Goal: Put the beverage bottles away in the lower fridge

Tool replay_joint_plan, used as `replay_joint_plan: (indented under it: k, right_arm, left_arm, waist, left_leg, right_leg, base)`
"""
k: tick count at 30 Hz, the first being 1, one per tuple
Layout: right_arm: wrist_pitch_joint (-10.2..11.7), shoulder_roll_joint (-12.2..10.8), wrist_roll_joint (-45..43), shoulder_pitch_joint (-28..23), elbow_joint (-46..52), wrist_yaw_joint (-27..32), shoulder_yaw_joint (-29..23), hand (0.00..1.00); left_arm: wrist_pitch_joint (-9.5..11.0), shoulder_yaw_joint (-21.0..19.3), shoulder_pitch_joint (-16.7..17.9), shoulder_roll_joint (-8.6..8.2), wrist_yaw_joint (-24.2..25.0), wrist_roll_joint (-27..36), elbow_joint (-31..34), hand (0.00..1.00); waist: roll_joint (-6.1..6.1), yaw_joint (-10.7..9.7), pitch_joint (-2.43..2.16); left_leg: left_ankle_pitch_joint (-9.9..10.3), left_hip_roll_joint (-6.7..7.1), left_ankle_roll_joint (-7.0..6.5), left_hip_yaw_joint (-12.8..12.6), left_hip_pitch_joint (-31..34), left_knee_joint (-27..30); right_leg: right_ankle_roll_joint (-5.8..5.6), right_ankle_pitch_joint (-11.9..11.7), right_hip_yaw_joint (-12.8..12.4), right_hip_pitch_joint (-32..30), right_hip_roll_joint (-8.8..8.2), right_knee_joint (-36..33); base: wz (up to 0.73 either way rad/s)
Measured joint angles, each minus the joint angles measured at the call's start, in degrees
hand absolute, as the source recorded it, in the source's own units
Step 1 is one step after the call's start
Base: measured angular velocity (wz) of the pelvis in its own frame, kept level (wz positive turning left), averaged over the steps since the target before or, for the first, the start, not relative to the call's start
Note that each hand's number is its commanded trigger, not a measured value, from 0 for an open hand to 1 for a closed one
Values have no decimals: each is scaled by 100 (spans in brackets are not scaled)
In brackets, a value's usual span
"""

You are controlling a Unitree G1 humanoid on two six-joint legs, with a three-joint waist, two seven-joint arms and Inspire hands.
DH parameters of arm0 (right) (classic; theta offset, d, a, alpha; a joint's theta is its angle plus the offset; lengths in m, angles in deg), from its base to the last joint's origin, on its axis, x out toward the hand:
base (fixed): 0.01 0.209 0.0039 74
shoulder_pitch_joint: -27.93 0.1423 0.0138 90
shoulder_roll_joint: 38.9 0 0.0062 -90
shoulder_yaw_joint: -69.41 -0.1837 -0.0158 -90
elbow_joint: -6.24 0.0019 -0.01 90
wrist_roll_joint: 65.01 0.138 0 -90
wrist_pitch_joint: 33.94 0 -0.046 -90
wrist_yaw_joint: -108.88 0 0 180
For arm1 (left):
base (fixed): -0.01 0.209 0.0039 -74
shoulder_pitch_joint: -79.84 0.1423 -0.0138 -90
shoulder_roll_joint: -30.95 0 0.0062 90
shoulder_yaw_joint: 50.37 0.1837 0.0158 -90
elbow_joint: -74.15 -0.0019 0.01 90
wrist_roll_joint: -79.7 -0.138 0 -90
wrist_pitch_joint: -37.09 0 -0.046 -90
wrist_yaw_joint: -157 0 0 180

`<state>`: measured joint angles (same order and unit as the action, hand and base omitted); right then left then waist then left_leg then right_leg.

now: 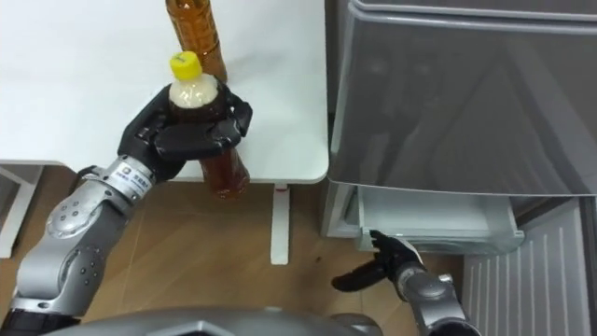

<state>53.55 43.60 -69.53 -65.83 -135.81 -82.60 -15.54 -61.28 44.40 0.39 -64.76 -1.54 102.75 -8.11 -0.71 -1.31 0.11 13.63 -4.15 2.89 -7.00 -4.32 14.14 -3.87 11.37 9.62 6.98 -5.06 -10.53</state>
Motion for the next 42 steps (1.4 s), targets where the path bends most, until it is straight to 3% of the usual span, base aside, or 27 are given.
replay_joint_plan:
  k: [7, 10, 15, 19, 24, 28, 34, 42]
  right_arm:
    - [4, 8, -15, -29, 733, -479, 173, 0]
    - [-8, 7, -7, -50, 1023, -770, 439, 0]
    - [-47, 8, -5, -87, 1493, -1215, 709, 0]
    - [-134, 13, -5, -97, 2105, -1769, 713, 0]
    - [-159, 11, 23, -129, 2478, -2300, 773, 0]
    - [-377, 14, 98, -196, 2817, -2584, 898, 0]
    - [-486, 8, 333, -196, 3155, -2994, 965, 0]
    - [-517, 16, 1150, -194, 3268, -3059, 1060, 0]
  left_arm:
    - [38, 121, 1, -23, 151, 191, -1, 100]
    - [45, 292, 1, -22, 168, 264, -2, 100]
    - [42, 467, 9, -24, 168, 313, -403, 100]
    - [25, 452, 17, -6, 180, 343, -497, 100]
    - [26, 514, 17, -7, 185, 434, -497, 100]
    - [26, 633, 18, -26, 184, 508, -500, 100]
    - [26, 745, 18, -29, 187, 508, -501, 100]
    - [26, 788, 18, 2, 195, 558, -505, 100]
  waist:
    - [-68, -17, 30]
    - [-111, 11, 5]
    - [-114, 28, 11]
    - [-164, 22, 49]
    - [-166, 3, 54]
    - [-109, 39, 89]
    - [-120, 53, 74]
    - [-154, 122, 62]
  left_leg:
    - [-5, -1, 5, 9, 46, -20]
    - [-5, 0, 5, 8, 111, -12]
    - [-5, -6, 5, -2, 123, -3]
    - [-4, -12, 4, -1, 172, 44]
    - [-3, -10, 3, 91, 256, 127]
    - [-2, -13, 2, 108, 279, 139]
    - [-3, -13, 1, 124, 284, 143]
    - [-3, -12, 1, 138, 276, 152]
  right_leg:
    - [0, 0, 12, -32, 0, -13]
    - [2, -1, 12, -101, 0, -30]
    - [2, -2, 9, -143, -1, -75]
    - [4, -3, 69, -197, -12, -125]
    - [4, -3, 140, -191, -15, -136]
    - [4, -2, 153, -214, -14, -171]
    - [4, -2, 158, -235, -15, -202]
    - [4, -3, 192, -230, -18, -218]
  base:
    - [0]
    - [0]
    - [-1]
    - [-1]
    - [8]
    - [3]
    - [0]
    - [0]
